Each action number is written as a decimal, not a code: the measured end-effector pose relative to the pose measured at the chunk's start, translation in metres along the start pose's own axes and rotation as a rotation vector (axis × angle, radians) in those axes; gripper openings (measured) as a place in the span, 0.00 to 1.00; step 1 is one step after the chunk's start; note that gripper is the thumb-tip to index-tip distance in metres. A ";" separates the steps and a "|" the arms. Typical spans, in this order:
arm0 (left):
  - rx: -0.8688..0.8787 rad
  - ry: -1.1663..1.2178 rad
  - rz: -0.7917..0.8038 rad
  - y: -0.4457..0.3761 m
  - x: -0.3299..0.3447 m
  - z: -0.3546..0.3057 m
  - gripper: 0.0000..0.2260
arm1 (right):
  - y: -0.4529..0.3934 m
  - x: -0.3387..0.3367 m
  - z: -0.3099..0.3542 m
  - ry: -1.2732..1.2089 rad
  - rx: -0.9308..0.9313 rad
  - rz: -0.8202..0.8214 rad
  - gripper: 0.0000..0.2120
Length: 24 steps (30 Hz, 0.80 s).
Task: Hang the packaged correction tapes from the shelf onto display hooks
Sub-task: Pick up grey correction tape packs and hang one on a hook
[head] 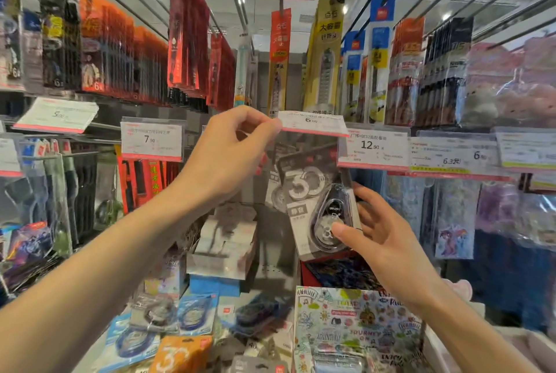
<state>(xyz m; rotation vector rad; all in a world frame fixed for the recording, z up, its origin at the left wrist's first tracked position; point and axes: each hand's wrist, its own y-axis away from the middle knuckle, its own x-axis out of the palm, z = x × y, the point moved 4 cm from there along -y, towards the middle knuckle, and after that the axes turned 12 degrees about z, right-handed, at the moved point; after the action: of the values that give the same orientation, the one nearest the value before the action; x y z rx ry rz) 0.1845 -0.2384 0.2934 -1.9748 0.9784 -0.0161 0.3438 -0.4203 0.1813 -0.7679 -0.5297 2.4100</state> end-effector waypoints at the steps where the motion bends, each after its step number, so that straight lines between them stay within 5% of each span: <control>1: 0.005 0.007 0.001 0.000 0.000 0.000 0.08 | -0.001 0.000 0.002 -0.006 -0.010 -0.001 0.35; 8: 0.017 -0.021 0.017 0.002 0.001 0.001 0.06 | -0.006 0.003 0.016 0.040 -0.054 -0.033 0.38; 12: 0.027 -0.023 0.020 0.004 0.001 0.001 0.05 | -0.007 0.004 0.020 0.062 -0.059 -0.068 0.28; 19: 0.052 -0.025 0.025 0.009 0.003 0.004 0.04 | -0.007 0.006 0.020 0.089 -0.059 -0.135 0.24; 24: 0.016 -0.045 0.057 0.035 0.016 0.033 0.07 | -0.007 0.015 0.006 0.165 -0.041 -0.178 0.30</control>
<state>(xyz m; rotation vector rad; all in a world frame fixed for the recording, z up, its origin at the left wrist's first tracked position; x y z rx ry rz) 0.1851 -0.2348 0.2430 -1.9234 1.0020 0.0525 0.3322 -0.4064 0.1837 -0.8895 -0.5578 2.1566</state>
